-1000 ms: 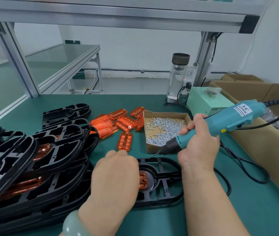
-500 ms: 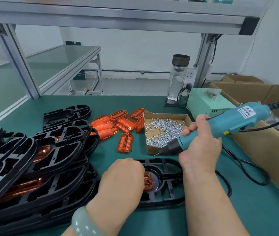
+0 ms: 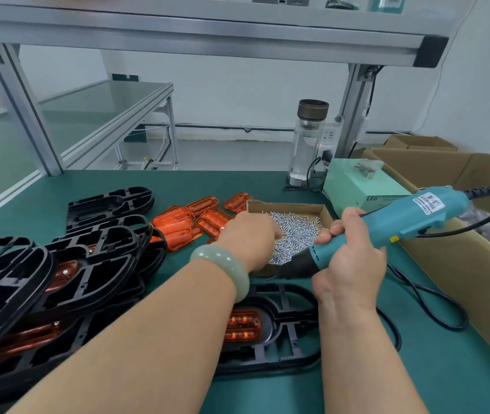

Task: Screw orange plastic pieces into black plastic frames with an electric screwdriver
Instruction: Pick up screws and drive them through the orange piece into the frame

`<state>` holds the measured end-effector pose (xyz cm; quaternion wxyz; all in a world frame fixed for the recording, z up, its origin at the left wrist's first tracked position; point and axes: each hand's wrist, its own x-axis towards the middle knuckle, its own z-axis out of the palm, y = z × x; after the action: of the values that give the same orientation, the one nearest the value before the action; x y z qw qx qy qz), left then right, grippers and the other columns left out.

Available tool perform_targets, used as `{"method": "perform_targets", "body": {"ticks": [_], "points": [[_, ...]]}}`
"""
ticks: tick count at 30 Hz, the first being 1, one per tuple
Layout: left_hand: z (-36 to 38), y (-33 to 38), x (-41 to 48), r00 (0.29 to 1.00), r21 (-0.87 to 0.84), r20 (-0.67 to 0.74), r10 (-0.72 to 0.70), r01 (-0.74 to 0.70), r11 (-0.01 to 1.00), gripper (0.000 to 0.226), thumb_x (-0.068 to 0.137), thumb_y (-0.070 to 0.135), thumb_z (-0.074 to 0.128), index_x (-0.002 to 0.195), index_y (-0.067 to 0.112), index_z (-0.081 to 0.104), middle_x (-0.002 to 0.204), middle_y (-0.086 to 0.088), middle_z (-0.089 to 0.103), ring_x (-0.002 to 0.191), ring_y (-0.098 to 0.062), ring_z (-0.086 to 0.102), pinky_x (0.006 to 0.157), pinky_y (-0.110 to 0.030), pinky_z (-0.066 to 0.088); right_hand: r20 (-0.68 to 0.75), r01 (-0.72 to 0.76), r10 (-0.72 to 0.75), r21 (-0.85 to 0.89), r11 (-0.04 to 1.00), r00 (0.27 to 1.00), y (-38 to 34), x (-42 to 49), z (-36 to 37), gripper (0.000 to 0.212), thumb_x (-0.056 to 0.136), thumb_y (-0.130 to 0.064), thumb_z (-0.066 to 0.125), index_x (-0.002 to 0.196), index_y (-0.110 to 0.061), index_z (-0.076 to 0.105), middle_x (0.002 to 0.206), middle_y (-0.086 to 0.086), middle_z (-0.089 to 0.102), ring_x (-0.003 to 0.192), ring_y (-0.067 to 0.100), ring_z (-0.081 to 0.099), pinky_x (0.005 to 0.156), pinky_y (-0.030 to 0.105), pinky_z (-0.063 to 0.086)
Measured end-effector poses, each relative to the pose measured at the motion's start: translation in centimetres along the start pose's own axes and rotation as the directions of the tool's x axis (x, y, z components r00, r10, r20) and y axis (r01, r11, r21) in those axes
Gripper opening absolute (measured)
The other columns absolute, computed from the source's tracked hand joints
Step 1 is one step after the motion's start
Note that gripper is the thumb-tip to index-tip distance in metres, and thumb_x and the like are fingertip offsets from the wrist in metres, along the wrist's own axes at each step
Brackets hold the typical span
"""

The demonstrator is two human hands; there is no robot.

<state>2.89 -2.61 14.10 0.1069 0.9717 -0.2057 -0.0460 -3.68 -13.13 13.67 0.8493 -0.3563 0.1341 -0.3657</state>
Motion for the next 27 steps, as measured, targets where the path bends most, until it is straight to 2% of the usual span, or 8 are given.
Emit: {"method": "perform_targets", "body": {"ticks": [3,5,8,12,16,21,24,27], "points": [[0.4,0.2,0.8,0.995,0.148,0.103,-0.005,-0.011,0.989,0.031,0.092,0.013,0.052,0.117,0.029,0.061,0.115,-0.011,0.051,0.108,-0.027,0.042,0.091,-0.040,0.041,0.008,-0.024,0.024,0.013,1.000,1.000,0.0,0.1,-0.1,0.014,0.092,-0.007,0.059,0.084,-0.018,0.055,0.055,-0.004,0.048,0.044,0.011,0.045,0.046,0.021,0.040],[0.2,0.7,0.9,0.998,0.228,0.045,0.040,-0.049,0.972,0.021,0.090,0.016,0.057,0.109,0.020,0.064,0.110,-0.010,0.058,0.098,-0.025,0.043,0.086,-0.037,0.036,0.013,-0.029,0.029,0.007,1.000,1.000,0.1,0.0,0.0,0.014,0.093,-0.008,0.059,0.084,-0.018,0.055,0.054,-0.004,0.047,0.043,0.011,0.045,0.046,0.022,0.040],[-0.1,0.9,0.9,0.996,0.266,-0.030,0.087,-0.076,0.961,0.017,0.086,0.021,0.062,0.101,0.020,0.068,0.102,-0.003,0.067,0.100,-0.026,0.057,0.086,-0.038,0.041,0.013,-0.029,0.029,0.005,1.000,1.000,0.1,0.0,0.1,0.014,0.093,-0.008,0.059,0.084,-0.018,0.054,0.053,-0.004,0.047,0.043,0.011,0.045,0.045,0.021,0.040],[-0.3,0.4,0.8,0.982,0.096,-0.178,0.059,-0.042,0.995,0.019,0.089,0.018,0.057,0.100,0.022,0.072,0.100,-0.001,0.070,0.095,-0.024,0.064,0.082,-0.039,0.053,0.012,-0.025,0.025,0.011,1.000,1.000,0.1,-0.1,0.2,0.015,0.093,-0.006,0.059,0.084,-0.017,0.055,0.052,-0.004,0.047,0.042,0.011,0.045,0.045,0.021,0.041],[-0.9,0.0,0.5,0.987,-0.159,-0.162,0.008,-0.034,0.987,0.020,0.089,0.015,0.058,0.096,0.025,0.075,0.106,0.005,0.070,0.098,-0.015,0.063,0.086,-0.032,0.052,0.027,-0.038,0.038,0.011,0.999,0.999,0.2,-0.3,0.3,0.016,0.093,-0.006,0.058,0.082,-0.018,0.055,0.053,-0.005,0.047,0.043,0.010,0.045,0.045,0.020,0.041],[-1.8,0.2,-0.2,0.969,-0.309,-0.234,-0.079,0.003,0.951,0.023,0.089,0.019,0.052,0.085,0.011,0.073,0.089,-0.006,0.073,0.081,-0.021,0.068,0.075,-0.035,0.056,0.027,-0.053,0.053,0.006,0.999,0.998,0.3,-0.5,0.3,0.015,0.092,-0.007,0.060,0.084,-0.018,0.056,0.053,-0.005,0.048,0.042,0.010,0.045,0.044,0.020,0.040],[-2.4,0.5,-0.5,0.960,-0.599,-0.201,-0.194,0.037,0.800,0.021,0.087,0.016,0.051,0.082,0.012,0.071,0.073,-0.007,0.072,0.068,-0.021,0.067,0.070,-0.033,0.058,0.035,-0.053,0.053,0.008,0.999,0.998,0.4,-0.5,0.3,0.016,0.092,-0.006,0.059,0.083,-0.018,0.055,0.053,-0.005,0.047,0.041,0.010,0.045,0.043,0.019,0.040],[-3.3,1.2,-1.5,0.929,-0.936,-0.087,-0.360,0.047,0.348,0.016,0.082,0.005,0.059,0.081,0.018,0.069,0.053,0.001,0.067,0.058,-0.013,0.063,0.052,-0.021,0.052,0.040,-0.051,0.050,0.004,0.999,0.998,0.4,-0.5,0.3,0.016,0.092,-0.005,0.059,0.083,-0.018,0.055,0.052,-0.005,0.048,0.041,0.010,0.045,0.043,0.019,0.040]]}}
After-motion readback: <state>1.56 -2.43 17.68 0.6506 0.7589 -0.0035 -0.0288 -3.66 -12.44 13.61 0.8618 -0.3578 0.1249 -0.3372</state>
